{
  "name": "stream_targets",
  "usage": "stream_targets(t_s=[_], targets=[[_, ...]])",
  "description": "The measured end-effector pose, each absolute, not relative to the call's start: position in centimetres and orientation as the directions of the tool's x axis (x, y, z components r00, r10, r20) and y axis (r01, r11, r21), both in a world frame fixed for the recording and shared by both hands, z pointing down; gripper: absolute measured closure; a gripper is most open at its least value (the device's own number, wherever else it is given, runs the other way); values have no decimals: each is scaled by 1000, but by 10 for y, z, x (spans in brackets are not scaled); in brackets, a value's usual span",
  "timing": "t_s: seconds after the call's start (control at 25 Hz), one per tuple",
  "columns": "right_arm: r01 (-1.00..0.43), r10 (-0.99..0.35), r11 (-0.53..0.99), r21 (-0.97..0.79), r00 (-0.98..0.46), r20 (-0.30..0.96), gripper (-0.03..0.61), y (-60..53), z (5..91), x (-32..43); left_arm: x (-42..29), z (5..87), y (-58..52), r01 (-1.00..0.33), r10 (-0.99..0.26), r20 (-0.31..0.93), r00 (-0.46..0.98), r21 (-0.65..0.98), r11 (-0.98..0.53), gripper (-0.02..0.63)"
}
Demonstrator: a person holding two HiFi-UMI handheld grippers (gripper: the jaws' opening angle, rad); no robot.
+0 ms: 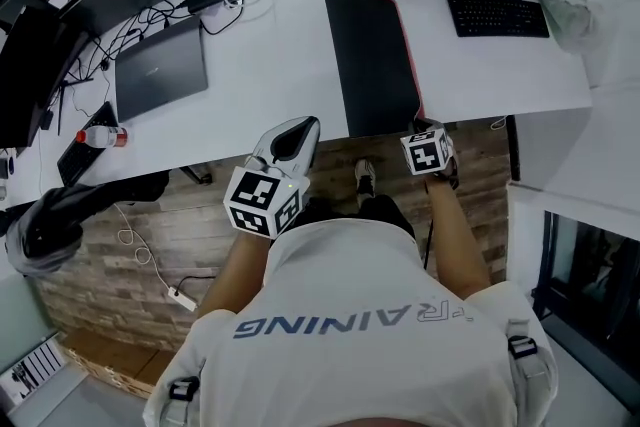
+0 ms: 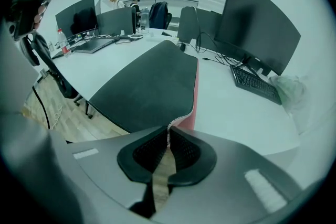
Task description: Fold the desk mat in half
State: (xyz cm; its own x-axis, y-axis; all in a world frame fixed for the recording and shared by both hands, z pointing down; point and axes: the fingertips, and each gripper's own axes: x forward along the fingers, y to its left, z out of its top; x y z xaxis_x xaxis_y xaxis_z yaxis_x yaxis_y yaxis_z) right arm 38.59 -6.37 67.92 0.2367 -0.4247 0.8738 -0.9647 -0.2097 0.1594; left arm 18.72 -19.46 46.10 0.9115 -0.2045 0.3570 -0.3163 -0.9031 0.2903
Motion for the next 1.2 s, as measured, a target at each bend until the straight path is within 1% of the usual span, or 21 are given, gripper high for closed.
stream_targets(t_s=[0.44, 0.6, 0.68, 0.72, 0.76, 0.84, 0.88, 1.0, 1.08, 1.2], targets=[[-958, -423, -228, 171, 256, 869, 541, -61, 687, 403, 191, 458, -190, -335, -225, 362, 905, 278, -900, 614], [-956, -442, -241, 166, 261, 858, 500, -61, 677, 407, 188, 454, -192, -346, -240, 355, 903, 272, -898, 614], [-952, -466, -246, 180, 279, 840, 466, -65, 662, 411, 189, 449, -195, -351, -251, 343, 905, 267, -897, 614], [-951, -483, -248, 185, 286, 827, 437, -69, 653, 413, 189, 446, -196, -353, -257, 335, 906, 264, -898, 614], [-950, -504, -251, 186, 292, 813, 425, -74, 643, 416, 190, 443, -198, -354, -263, 327, 908, 260, -898, 614], [-948, -552, -260, 182, 301, 778, 425, -85, 621, 419, 191, 435, -201, -358, -276, 309, 910, 252, -899, 614], [-948, -578, -265, 177, 303, 757, 428, -91, 608, 420, 191, 431, -203, -361, -283, 299, 911, 248, -899, 614], [-945, -661, -282, 162, 314, 681, 466, -110, 562, 423, 193, 415, -209, -370, -309, 264, 914, 229, -900, 614], [-942, -717, -295, 159, 328, 614, 518, -125, 529, 425, 194, 402, -215, -378, -327, 238, 915, 215, -901, 614], [-948, -803, -291, 127, 314, 506, 560, -147, 478, 419, 192, 383, -225, -400, -364, 195, 911, 192, -896, 614]])
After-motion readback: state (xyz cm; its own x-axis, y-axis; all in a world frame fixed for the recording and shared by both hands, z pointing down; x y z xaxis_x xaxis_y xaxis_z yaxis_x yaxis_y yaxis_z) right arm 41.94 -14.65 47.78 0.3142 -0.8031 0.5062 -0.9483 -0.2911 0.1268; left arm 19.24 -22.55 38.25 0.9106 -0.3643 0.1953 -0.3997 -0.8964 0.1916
